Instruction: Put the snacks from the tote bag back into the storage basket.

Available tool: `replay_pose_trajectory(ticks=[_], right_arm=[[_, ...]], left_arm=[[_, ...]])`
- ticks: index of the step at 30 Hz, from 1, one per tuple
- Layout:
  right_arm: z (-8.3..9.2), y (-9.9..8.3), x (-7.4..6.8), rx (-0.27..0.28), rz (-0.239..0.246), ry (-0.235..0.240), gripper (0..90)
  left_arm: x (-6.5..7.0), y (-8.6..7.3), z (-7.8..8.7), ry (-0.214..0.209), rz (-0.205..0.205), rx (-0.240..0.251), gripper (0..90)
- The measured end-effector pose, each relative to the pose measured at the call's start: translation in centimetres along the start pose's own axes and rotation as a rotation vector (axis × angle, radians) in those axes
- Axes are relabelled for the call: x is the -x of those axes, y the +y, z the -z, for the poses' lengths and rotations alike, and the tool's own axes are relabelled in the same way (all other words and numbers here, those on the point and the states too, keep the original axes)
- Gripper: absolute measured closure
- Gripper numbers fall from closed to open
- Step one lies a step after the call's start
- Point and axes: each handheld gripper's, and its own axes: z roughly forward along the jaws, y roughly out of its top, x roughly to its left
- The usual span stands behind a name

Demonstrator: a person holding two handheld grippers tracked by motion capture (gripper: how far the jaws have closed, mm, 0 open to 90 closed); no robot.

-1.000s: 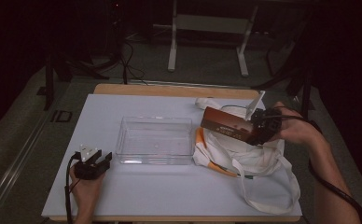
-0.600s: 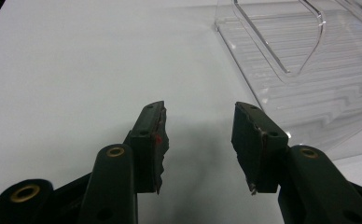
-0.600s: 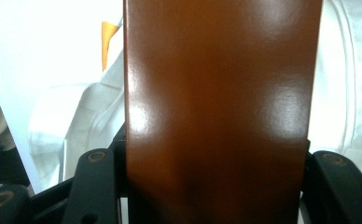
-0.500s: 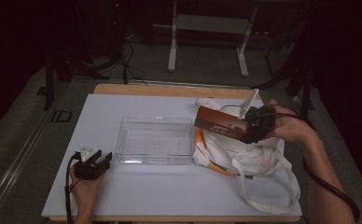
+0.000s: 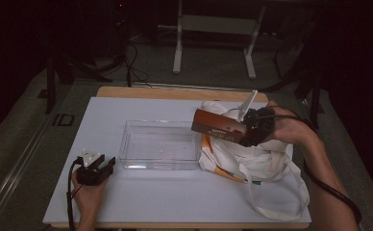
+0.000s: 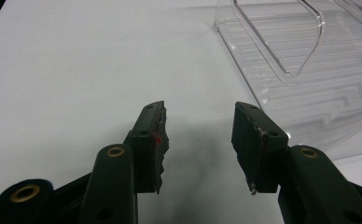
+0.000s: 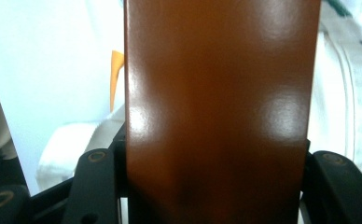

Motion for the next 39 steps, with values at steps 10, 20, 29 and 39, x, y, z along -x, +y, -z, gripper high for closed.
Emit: replay_pose_trajectory(ticks=[10,20,29,39], right_arm=[[-0.3,1.8,-0.3,0.014,0.026,0.010,43.1],[-0.8,3.2,-0.5,0.022,0.047,0.019,43.1],[-0.9,4.1,-0.9,0.033,0.063,0.019,43.2],[-1.5,5.3,-1.2,0.018,0.087,0.024,43.1]], left_arm=[[0.0,0.0,0.0,-0.001,0.001,0.001,55.1],[-0.1,0.0,0.0,-0.002,0.003,0.003,55.1],[-0.1,0.0,0.0,-0.002,0.004,0.002,55.1],[-0.1,0.0,0.0,-0.003,0.004,0.002,55.1]])
